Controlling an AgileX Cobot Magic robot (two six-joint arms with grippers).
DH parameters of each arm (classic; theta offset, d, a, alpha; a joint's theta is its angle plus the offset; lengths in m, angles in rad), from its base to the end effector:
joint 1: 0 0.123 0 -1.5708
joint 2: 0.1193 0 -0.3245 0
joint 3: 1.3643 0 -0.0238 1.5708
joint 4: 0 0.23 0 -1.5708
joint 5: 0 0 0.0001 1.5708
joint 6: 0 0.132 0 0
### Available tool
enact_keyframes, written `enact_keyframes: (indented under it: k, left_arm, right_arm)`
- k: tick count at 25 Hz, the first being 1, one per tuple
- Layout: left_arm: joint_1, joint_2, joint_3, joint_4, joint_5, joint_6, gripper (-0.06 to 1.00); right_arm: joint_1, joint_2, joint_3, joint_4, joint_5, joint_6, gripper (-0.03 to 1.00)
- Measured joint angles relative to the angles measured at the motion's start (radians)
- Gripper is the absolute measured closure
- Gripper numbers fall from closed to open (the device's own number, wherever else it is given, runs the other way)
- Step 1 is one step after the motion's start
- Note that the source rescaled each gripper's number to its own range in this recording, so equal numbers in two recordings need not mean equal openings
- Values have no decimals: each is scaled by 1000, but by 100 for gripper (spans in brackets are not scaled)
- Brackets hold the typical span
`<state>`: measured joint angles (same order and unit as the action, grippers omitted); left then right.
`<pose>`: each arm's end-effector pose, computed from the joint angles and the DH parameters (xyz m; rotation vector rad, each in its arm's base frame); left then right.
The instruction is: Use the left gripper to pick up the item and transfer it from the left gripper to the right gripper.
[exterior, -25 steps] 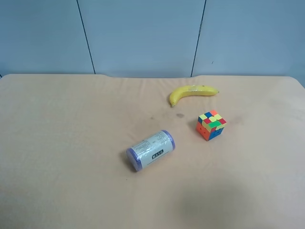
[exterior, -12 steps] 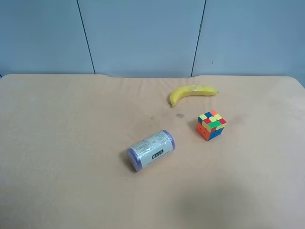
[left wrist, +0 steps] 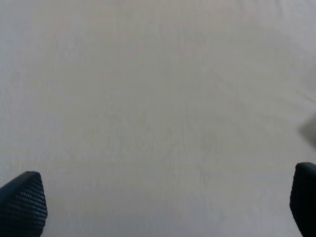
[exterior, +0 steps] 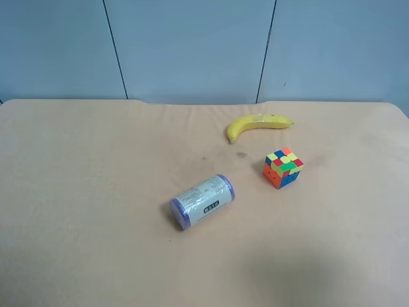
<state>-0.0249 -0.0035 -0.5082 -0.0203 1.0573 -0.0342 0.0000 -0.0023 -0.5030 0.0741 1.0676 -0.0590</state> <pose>-0.0275 -0.0017 0.2513 -0.0084 2.0296 -0.0615 -0.0276 0.0086 0.2489 -0.0643 2.0430 0.0518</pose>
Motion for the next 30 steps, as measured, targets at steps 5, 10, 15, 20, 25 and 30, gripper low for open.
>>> enact_keyframes:
  k: [5,10,15,20,25,30]
  left_arm:
    - [56,0,0,-1,0,0,-6]
    - [111,0,0,-2,0,0,-6]
    - [111,0,0,-2,0,0,-6]
    - [111,0,0,-2,0,0,-6]
    - [111,0,0,-2,0,0,-6]
    - [111,0,0,-2,0,0,-6]
  right_arm:
    - [-3,0,0,0,0,0,-3]
    - [-3,0,0,0,0,0,-3]
    - [-3,0,0,0,0,0,-3]
    - [-3,0,0,0,0,0,-3]
    - [-3,0,0,0,0,1,-3]
    - [-3,0,0,1,0,1,-3]
